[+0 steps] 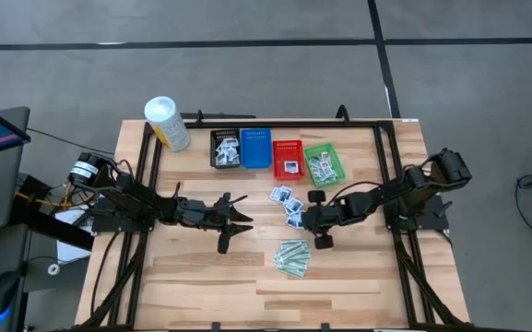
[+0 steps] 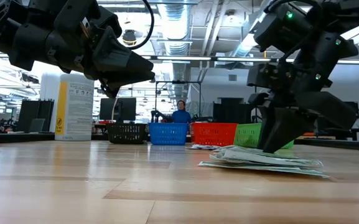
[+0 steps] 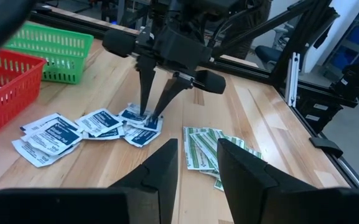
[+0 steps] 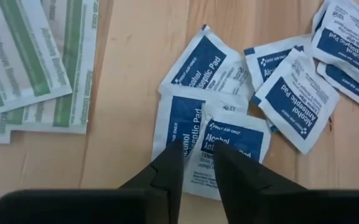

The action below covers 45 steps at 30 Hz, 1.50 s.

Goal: Pick & Place First Aid Supplies
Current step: Put the blue pad into the red bin

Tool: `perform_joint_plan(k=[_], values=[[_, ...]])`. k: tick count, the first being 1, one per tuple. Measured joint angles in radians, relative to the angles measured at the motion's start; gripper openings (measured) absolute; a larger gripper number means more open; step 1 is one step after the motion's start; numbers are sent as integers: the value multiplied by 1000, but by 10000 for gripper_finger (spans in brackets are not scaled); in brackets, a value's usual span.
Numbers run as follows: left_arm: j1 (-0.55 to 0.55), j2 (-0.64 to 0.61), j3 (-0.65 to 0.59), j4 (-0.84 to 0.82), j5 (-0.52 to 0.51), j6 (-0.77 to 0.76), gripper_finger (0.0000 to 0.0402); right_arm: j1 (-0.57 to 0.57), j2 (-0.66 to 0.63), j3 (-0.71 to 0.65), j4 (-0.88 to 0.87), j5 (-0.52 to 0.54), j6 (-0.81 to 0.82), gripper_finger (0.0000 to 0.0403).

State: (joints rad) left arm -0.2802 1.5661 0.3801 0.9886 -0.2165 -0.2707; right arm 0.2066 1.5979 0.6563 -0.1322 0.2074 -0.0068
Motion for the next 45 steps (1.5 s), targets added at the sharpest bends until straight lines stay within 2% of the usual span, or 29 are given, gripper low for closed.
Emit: perform_joint_plan(k=[14,20,26,35,45], values=[[0,0,0,0,0,0,112,0,-7,-1,0,0,-4,3],[0,0,0,0,0,0,112,0,-8,-1,2,4,-20,3],[0,0,0,0,0,0,112,0,-8,6,-9,64,-30,3],[0,0,0,0,0,4,112,17,-9,152,-194,68,-29,1],[0,0,0,0,0,4,112,69,-10,192,-222,118,-45,1]])
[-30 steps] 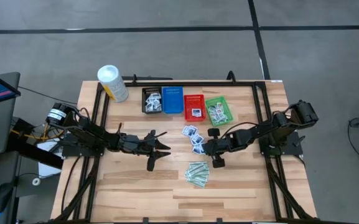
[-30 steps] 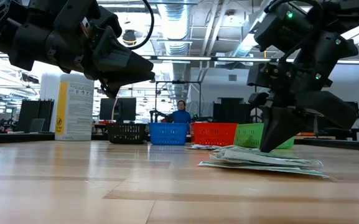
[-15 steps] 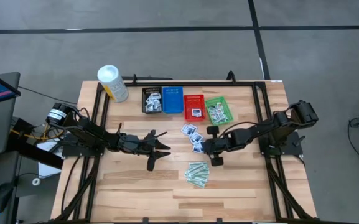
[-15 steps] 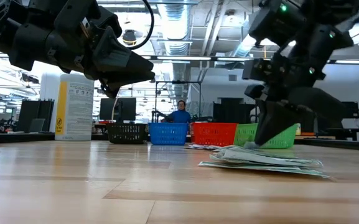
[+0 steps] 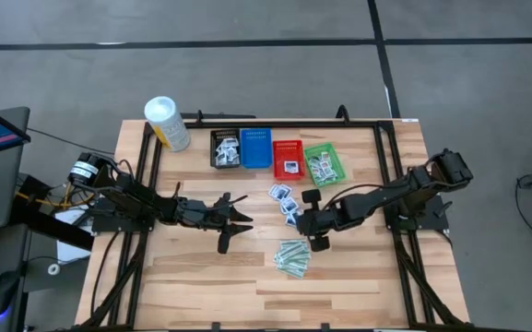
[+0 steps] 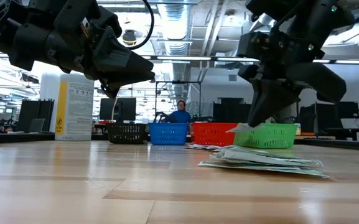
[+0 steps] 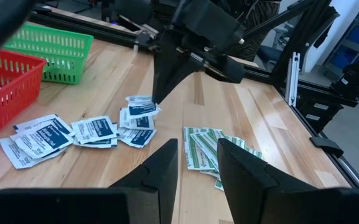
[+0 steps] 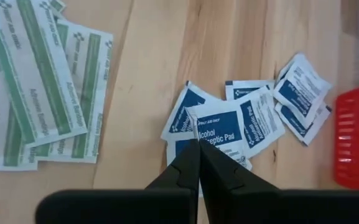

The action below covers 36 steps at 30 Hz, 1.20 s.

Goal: Pick & Place First Aid Supplies
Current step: Put the blue pad into the red bin

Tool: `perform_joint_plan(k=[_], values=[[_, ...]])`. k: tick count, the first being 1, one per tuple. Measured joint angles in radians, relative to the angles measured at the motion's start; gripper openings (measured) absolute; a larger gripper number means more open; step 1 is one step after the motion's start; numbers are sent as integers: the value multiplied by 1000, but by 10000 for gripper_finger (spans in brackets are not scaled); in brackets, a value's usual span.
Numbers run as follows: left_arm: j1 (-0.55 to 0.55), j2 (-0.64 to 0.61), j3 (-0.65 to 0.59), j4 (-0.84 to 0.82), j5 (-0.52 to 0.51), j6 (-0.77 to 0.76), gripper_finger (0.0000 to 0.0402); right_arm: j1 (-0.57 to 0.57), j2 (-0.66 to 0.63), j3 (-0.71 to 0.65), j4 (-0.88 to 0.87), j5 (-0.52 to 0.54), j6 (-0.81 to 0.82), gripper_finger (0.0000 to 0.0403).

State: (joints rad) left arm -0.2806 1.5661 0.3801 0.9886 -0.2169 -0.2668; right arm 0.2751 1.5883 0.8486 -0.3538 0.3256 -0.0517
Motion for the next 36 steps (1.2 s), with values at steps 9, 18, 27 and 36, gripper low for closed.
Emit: perform_joint_plan(k=[9,18,27,36], values=[[0,0,0,0,0,0,112,-8,0,20,4,177,-100,1],[0,0,0,0,0,0,112,-111,0,51,179,311,-317,1],[0,0,0,-1,0,0,112,-342,0,50,243,305,-305,1],[0,0,0,-1,0,-1,112,-435,0,50,289,169,-212,1]])
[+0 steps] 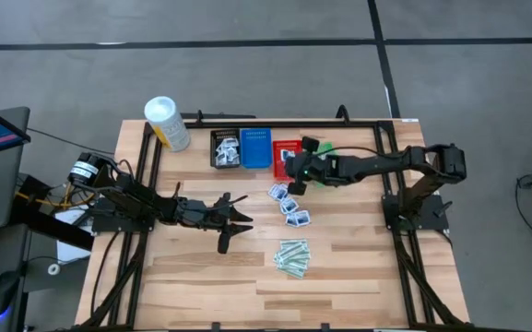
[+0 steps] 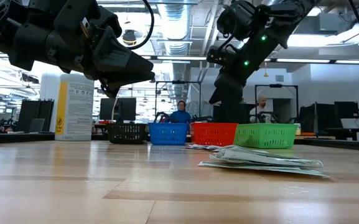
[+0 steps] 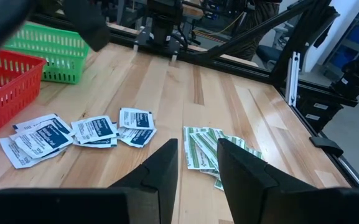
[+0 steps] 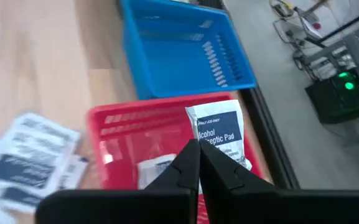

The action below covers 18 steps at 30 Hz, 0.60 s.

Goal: Pick & Place First Aid Supplies
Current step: Put the blue pad into the red bin

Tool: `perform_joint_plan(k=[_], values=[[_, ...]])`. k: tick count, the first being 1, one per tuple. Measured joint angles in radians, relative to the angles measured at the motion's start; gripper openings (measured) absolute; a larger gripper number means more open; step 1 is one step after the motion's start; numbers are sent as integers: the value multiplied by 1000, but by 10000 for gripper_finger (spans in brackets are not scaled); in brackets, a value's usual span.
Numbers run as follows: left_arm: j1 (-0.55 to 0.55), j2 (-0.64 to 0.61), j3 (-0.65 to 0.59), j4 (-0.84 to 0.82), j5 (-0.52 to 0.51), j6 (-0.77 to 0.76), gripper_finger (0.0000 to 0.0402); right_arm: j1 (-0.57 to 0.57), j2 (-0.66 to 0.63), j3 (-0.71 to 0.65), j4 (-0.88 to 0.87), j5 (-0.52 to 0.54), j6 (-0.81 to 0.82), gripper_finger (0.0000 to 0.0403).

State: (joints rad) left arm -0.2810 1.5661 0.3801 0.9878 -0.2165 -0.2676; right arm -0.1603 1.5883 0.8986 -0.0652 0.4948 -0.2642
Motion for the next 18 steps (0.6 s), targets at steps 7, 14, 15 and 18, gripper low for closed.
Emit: perform_joint_plan(k=[7,14,15,18], values=[[0,0,0,0,0,0,112,-1,2,0,-8,-2,47,5],[0,0,0,0,0,0,112,1,2,0,-9,-6,56,19],[0,0,0,0,0,0,112,1,2,0,-9,-7,56,24],[0,0,0,0,0,0,112,1,3,0,-9,-7,56,44]])
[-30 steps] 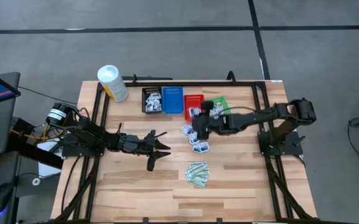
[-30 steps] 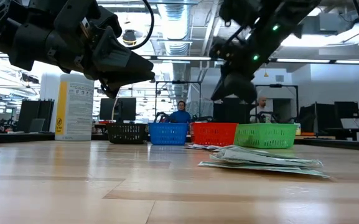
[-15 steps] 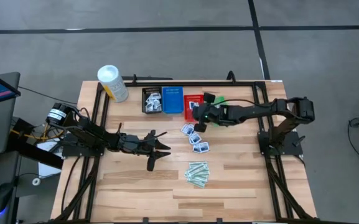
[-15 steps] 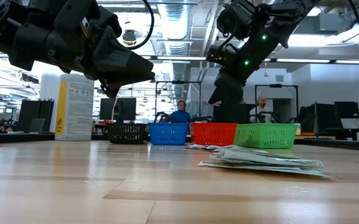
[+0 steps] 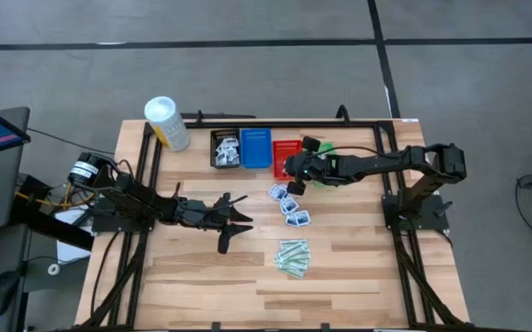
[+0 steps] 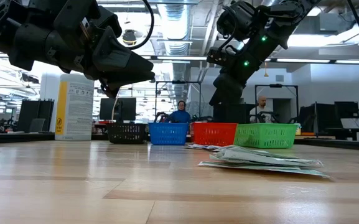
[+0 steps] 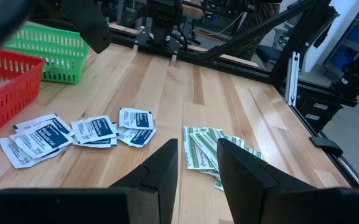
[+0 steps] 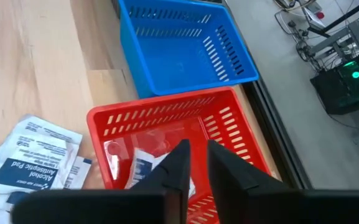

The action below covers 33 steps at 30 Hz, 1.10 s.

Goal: Pick & Place First Aid Supplies
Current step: Put the blue pad into the red bin

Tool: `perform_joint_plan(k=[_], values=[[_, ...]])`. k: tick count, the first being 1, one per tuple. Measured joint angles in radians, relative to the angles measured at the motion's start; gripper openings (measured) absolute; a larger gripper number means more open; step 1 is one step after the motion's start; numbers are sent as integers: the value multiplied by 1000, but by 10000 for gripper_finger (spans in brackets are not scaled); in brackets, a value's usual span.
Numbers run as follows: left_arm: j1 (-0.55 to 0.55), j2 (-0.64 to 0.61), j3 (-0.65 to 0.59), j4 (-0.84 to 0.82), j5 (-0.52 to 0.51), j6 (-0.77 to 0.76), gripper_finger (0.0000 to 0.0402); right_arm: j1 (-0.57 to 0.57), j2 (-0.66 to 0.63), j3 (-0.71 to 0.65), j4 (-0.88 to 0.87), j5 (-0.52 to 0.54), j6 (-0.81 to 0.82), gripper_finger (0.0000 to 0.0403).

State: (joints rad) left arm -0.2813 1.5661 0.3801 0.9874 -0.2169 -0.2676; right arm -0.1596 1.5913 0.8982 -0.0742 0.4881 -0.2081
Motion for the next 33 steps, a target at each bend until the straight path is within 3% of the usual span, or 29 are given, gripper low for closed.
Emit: perform_joint_plan(k=[10,22,33], values=[[0,0,0,0,0,-3,112,13,-3,0,-58,-20,23,92],[0,0,0,0,-5,-2,112,264,-83,-5,-326,-375,37,92],[0,0,0,0,-22,-6,112,358,-65,-105,-235,-384,108,92]])
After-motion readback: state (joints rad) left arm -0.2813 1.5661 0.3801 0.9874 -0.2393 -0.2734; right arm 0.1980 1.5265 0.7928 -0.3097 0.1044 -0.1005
